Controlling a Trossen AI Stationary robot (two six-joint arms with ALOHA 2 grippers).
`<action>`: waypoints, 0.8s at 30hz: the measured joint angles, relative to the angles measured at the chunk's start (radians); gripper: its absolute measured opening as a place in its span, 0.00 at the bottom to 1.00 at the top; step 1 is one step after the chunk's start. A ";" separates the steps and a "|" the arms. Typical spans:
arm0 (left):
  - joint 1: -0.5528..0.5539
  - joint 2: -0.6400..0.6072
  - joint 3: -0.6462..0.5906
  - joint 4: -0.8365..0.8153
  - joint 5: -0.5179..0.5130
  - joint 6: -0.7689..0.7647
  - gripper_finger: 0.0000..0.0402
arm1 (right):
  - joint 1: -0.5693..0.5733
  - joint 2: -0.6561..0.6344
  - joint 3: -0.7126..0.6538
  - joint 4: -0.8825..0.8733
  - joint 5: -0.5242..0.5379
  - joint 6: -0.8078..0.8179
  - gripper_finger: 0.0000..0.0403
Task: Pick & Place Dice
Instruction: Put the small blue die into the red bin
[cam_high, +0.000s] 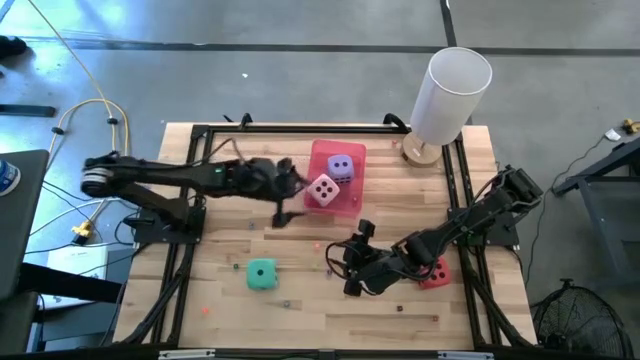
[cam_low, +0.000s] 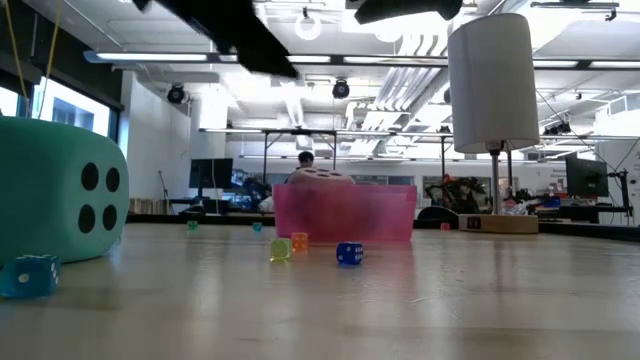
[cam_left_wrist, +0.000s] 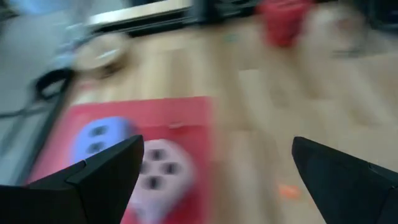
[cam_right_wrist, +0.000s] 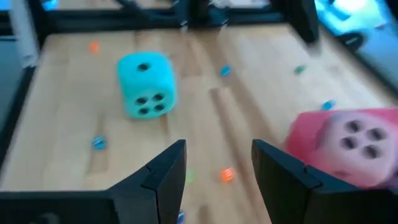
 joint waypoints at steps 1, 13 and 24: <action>-0.016 -0.032 0.000 -0.040 0.038 -0.001 0.99 | -0.001 0.005 0.000 0.000 -0.035 0.016 0.43; -0.189 -0.198 -0.085 -0.237 0.136 -0.177 0.99 | 0.037 0.180 0.000 -0.014 -0.235 0.256 0.43; -0.290 -0.351 -0.162 -0.225 0.114 -0.212 0.99 | 0.050 0.365 -0.002 0.196 -0.309 0.327 0.43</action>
